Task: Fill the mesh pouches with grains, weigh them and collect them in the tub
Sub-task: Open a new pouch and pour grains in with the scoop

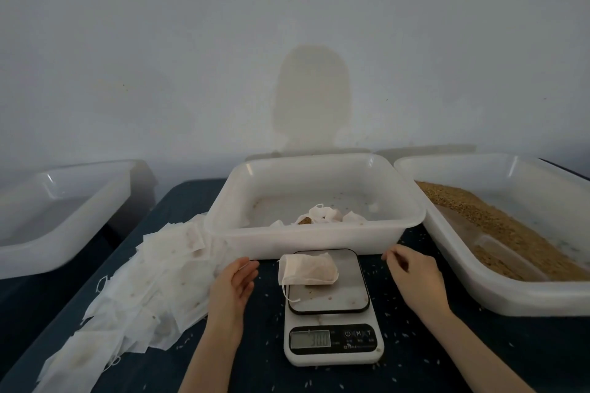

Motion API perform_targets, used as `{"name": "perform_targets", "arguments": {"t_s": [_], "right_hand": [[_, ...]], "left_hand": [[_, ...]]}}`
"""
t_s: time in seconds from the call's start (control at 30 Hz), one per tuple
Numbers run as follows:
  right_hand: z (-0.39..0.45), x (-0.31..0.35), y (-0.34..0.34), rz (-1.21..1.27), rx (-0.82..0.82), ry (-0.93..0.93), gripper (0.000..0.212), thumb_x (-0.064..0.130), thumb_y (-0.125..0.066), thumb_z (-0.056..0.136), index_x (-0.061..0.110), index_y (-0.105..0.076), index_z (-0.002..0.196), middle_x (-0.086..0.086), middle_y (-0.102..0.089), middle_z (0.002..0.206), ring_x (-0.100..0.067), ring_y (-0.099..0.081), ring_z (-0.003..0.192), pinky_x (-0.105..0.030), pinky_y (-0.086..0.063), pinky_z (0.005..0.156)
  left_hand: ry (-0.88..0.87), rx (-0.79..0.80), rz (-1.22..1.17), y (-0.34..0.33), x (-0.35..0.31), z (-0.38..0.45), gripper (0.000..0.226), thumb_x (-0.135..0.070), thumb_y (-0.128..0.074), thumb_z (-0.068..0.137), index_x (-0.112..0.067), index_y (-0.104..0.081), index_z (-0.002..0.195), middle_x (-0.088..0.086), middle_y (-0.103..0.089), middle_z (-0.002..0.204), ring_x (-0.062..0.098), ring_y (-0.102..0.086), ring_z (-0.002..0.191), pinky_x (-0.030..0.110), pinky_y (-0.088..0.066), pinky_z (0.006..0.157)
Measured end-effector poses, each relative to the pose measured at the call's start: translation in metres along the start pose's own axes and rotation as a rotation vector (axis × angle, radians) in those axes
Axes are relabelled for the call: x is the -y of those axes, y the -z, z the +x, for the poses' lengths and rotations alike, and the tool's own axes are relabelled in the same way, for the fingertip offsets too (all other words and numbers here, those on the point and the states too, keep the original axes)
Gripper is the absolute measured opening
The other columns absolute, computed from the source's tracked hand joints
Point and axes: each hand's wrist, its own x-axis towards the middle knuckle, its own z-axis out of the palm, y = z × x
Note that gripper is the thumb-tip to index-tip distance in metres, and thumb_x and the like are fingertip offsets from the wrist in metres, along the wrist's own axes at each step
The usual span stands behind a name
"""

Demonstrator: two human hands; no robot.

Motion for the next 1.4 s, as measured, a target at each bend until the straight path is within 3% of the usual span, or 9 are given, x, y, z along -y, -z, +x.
{"name": "perform_targets", "arguments": {"t_s": [0.37, 0.6, 0.7, 0.83, 0.93, 1.0, 1.1, 1.27, 1.4], "right_hand": [[-0.001, -0.001, -0.001, -0.044, 0.020, 0.035, 0.022, 0.027, -0.055, 0.093, 0.034, -0.059, 0.073, 0.019, -0.060, 0.063, -0.004, -0.053, 0.048, -0.015, -0.035, 0.040], [-0.001, -0.002, -0.002, -0.059, 0.035, 0.051, 0.023, 0.027, -0.055, 0.093, 0.035, -0.059, 0.072, 0.007, -0.060, 0.056, -0.007, -0.056, 0.052, -0.017, -0.036, 0.042], [-0.001, -0.001, -0.002, -0.055, 0.042, 0.053, 0.022, 0.027, -0.055, 0.093, 0.035, -0.059, 0.073, 0.009, -0.058, 0.054, -0.003, -0.053, 0.048, -0.014, -0.034, 0.040], [-0.001, 0.000, 0.000, -0.067, 0.045, 0.056, 0.022, 0.028, -0.055, 0.093, 0.036, -0.058, 0.073, 0.007, -0.059, 0.054, -0.007, -0.054, 0.049, -0.018, -0.036, 0.042], [-0.001, -0.001, 0.000, -0.065, 0.047, 0.056, 0.022, 0.027, -0.055, 0.094, 0.037, -0.058, 0.074, 0.007, -0.059, 0.055, -0.005, -0.054, 0.048, -0.015, -0.035, 0.041], [0.000, -0.001, 0.000, -0.073, 0.054, 0.054, 0.022, 0.028, -0.055, 0.094, 0.037, -0.058, 0.074, 0.007, -0.059, 0.055, -0.003, -0.054, 0.050, -0.015, -0.036, 0.042], [0.000, -0.001, -0.001, -0.079, 0.070, 0.068, 0.022, 0.028, -0.054, 0.094, 0.034, -0.059, 0.074, 0.009, -0.057, 0.054, -0.001, -0.053, 0.050, -0.016, -0.035, 0.042], [0.000, -0.003, -0.002, -0.065, 0.067, 0.083, 0.023, 0.027, -0.054, 0.094, 0.031, -0.060, 0.072, 0.007, -0.056, 0.053, -0.003, -0.049, 0.046, -0.018, -0.034, 0.043], [0.000, -0.003, -0.003, -0.071, 0.079, 0.084, 0.022, 0.028, -0.054, 0.094, 0.031, -0.061, 0.074, 0.006, -0.057, 0.054, -0.003, -0.048, 0.045, -0.018, -0.033, 0.043]], "left_hand": [[0.035, -0.022, -0.006, -0.003, -0.005, -0.003, 0.013, -0.020, -0.052, 0.093, -0.017, -0.063, 0.099, -0.001, -0.073, 0.091, 0.014, -0.064, 0.094, 0.025, -0.046, 0.073], [0.014, -0.014, 0.026, -0.006, -0.005, -0.005, 0.014, -0.023, -0.054, 0.092, -0.019, -0.063, 0.102, -0.002, -0.072, 0.093, 0.014, -0.063, 0.094, 0.026, -0.045, 0.073], [-0.252, 0.041, 0.280, -0.009, -0.002, -0.010, 0.011, -0.027, -0.056, 0.093, -0.031, -0.061, 0.102, -0.016, -0.069, 0.092, 0.009, -0.061, 0.095, 0.024, -0.043, 0.073], [-0.586, 0.343, 0.828, -0.016, 0.009, -0.020, 0.035, -0.030, -0.068, 0.084, -0.048, -0.051, 0.108, -0.028, -0.058, 0.101, -0.007, -0.052, 0.097, 0.012, -0.042, 0.079], [-0.795, 0.221, 1.130, -0.026, 0.012, -0.020, 0.016, -0.036, -0.066, 0.086, -0.034, -0.063, 0.101, -0.020, -0.058, 0.089, -0.003, -0.052, 0.084, 0.014, -0.041, 0.077], [-0.868, 0.181, 1.137, -0.034, 0.006, -0.022, 0.013, -0.035, -0.063, 0.089, -0.024, -0.069, 0.093, -0.019, -0.055, 0.072, -0.002, -0.050, 0.070, 0.013, -0.038, 0.066], [-0.957, 0.224, 1.090, -0.050, -0.013, -0.028, 0.005, -0.030, -0.064, 0.088, -0.031, -0.067, 0.091, -0.023, -0.047, 0.060, -0.003, -0.050, 0.057, 0.009, -0.037, 0.060], [-0.972, 0.081, 0.887, -0.077, -0.062, -0.021, 0.029, -0.021, -0.063, 0.088, -0.030, -0.051, 0.063, -0.010, -0.044, 0.052, 0.005, -0.046, 0.053, 0.009, -0.037, 0.056], [-0.906, -0.117, 0.767, -0.096, -0.092, 0.002, 0.018, -0.012, -0.055, 0.087, -0.026, -0.059, 0.098, 0.001, -0.055, 0.060, 0.014, -0.052, 0.054, 0.011, -0.042, 0.058]]}}
